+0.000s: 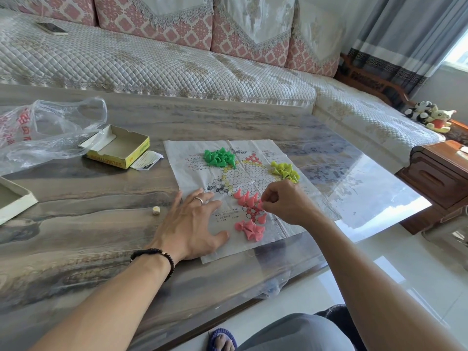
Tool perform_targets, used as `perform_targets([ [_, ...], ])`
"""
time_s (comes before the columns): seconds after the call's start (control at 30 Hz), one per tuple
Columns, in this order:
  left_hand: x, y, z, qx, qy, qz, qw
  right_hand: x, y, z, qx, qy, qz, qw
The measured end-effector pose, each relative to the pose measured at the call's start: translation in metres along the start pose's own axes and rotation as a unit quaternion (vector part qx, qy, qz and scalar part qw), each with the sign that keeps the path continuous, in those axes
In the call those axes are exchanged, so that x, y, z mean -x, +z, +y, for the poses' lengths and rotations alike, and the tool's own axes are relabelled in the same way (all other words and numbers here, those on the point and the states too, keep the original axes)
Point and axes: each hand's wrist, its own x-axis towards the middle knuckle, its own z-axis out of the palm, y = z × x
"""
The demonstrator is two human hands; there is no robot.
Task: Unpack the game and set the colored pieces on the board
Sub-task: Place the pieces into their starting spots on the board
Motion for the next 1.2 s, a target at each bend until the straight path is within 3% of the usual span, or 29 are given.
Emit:
perform_targets([
  [0.47,0.001,-0.002,0.001,0.001,-0.002,-0.003,1.000,-0.006,0.008,0.004,0.007,0.011,0.016,1.000],
  [0.67,0.001,-0.003,0.002,-0.006,-0.003,-0.008,1.000,0.005,0.001,-0.001,-0.019,-0.014,0.078,0.997],
  [0.87,0.001,-0.003,0.002,-0.006,-0.002,-0.005,1.000,0.020,-0.003,-0.024,0.028,-0.114,-0.050,0.992],
  [1.2,0.001,-0.002,0.001,-0.010,0.001,-0.010,1.000,0.017,0.004,-0.026,0.064,-0.085,-0.087,0.990],
])
